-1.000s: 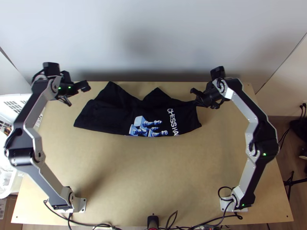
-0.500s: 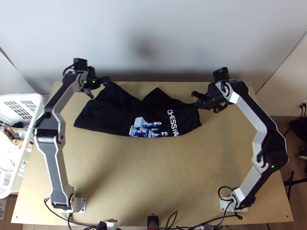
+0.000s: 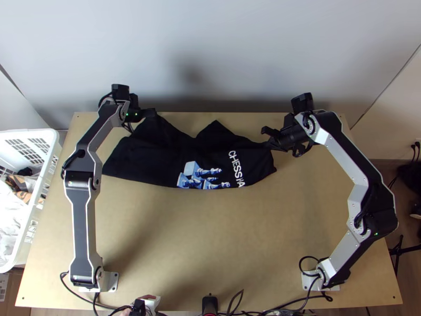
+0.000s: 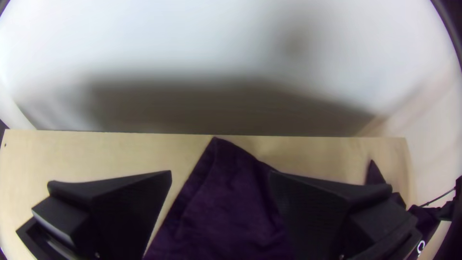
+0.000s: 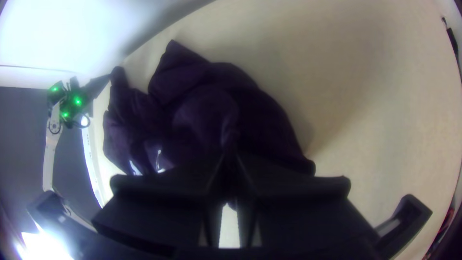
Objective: Fold the t-shirt
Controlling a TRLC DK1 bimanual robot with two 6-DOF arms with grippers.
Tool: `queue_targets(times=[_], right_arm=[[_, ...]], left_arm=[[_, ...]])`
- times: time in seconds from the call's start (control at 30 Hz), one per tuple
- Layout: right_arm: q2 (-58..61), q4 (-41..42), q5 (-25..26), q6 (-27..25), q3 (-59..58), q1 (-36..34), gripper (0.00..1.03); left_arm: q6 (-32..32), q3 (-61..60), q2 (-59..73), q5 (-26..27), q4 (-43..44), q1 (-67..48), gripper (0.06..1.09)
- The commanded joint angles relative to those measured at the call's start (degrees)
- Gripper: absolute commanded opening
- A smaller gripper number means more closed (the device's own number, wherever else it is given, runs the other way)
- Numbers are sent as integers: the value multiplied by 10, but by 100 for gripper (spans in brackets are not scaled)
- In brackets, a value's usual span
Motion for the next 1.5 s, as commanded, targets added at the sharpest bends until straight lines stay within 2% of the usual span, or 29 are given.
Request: queue_targets(times=[0.0,0.57,0.7,0.9,1.13,1.17,1.2,1.27,1.3,1.47], right_arm=[[-2,0,0,-2,-5,0,3],[-2,9,6,-1,-34,6,3],[-3,9,7,-1,-34,8,3],[-3,12,7,-1,-32,5,3],[-3,18,7,1,-33,7,3],[-3,18,7,2,-33,8,3],[-3,19,7,2,-33,8,3],[-3,19,8,4,-31,8,3],[-5,19,8,5,-30,8,3],[-22,20,13,5,-21,4,3]], left_arm=[[29,16,24,-18,10,5,104],[-5,16,6,-9,-15,10,103],[-11,16,7,11,-21,9,100],[-60,17,17,64,-21,6,100],[-56,18,27,66,-29,-6,99],[-54,18,27,66,-32,-7,90],[-55,18,27,66,-32,-7,76],[-66,18,27,66,-23,-6,27],[-73,18,27,65,-13,-6,8],[-85,18,-29,71,-36,1,9]])
